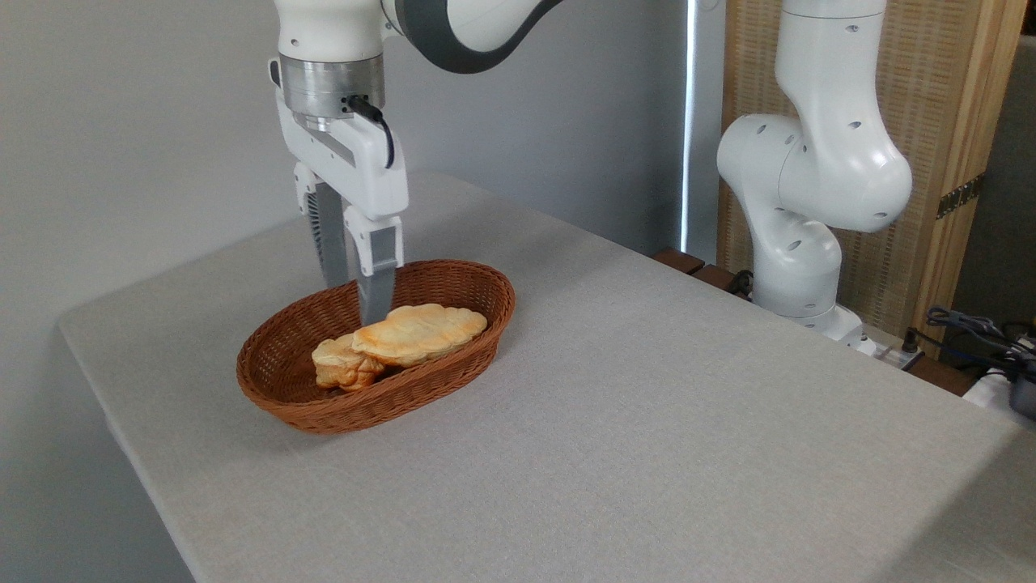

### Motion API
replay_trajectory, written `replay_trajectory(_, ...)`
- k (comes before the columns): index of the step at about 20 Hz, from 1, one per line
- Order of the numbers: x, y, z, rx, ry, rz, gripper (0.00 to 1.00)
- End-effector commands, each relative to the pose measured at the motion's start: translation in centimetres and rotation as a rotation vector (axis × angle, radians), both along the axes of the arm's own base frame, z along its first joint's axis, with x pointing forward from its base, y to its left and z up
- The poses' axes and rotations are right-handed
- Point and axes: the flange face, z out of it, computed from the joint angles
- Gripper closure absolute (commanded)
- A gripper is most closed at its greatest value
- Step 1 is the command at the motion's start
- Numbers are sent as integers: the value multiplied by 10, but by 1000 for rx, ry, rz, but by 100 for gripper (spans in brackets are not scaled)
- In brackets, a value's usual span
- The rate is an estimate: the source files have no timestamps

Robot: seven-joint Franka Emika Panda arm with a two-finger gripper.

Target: Put bread into the basket

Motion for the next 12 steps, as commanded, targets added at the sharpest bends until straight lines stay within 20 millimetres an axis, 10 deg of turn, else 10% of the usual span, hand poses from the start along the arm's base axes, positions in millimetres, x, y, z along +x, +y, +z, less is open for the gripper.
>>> replay_trajectory(1, 0, 26, 6, 15, 23, 54, 0)
replay_trajectory(12, 3, 84, 18, -6, 9, 155, 0)
